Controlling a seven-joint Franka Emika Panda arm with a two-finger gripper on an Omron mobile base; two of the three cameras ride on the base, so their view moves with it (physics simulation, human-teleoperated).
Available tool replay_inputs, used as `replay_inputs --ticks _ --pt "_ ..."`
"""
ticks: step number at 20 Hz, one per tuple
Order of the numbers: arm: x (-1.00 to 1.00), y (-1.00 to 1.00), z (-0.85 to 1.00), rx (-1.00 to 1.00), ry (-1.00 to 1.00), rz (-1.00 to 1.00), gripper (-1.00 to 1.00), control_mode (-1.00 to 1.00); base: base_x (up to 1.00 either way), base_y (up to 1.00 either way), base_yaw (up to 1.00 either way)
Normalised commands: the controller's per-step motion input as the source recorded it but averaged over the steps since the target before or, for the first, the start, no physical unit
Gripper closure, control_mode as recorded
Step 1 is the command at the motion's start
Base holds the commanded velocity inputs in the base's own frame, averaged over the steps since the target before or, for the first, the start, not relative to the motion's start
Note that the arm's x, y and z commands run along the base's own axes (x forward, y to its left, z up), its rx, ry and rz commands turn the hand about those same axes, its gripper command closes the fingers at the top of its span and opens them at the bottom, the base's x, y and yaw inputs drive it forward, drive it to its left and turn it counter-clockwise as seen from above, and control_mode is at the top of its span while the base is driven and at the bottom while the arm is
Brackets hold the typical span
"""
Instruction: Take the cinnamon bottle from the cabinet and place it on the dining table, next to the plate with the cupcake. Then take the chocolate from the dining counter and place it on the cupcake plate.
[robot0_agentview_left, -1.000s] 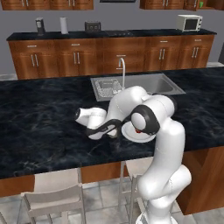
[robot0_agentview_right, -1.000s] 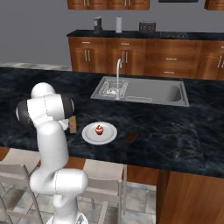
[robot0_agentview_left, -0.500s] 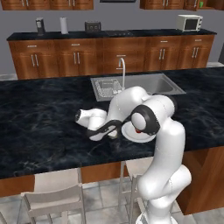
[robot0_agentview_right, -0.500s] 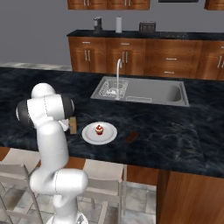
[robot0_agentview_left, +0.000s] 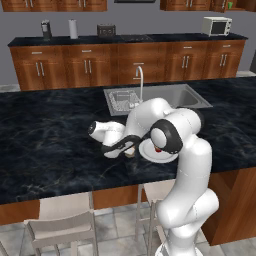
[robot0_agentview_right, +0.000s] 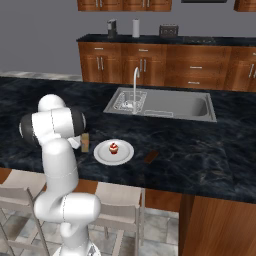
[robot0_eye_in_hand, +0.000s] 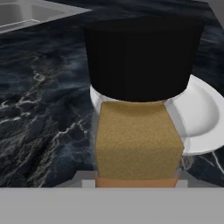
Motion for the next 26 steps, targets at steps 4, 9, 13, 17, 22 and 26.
replay_inputs --ticks 4,9,13,17,22,26 --pt "-0.23 0.13 -0.65 0.02 -0.29 -0.17 -1.0 -1.0 0.0 0.0 0.0" --pt "-0.3 0.2 -0.65 0.0 -0.27 -0.16 -1.0 -1.0 0.0 0.0 0.0" --pt "-0.27 0.17 -0.56 0.02 -0.27 -0.16 -1.0 -1.0 0.0 0.0 0.0" --pt "-0.34 0.21 -0.45 0.04 -0.29 -0.15 -1.0 -1.0 0.0 0.0 0.0" --pt "-0.31 0.27 -0.38 0.05 -0.24 -0.15 -1.0 -1.0 0.0 0.0 0.0" --pt "-0.33 0.29 -0.36 0.07 -0.17 -0.15 -1.0 -1.0 0.0 0.0 0.0"
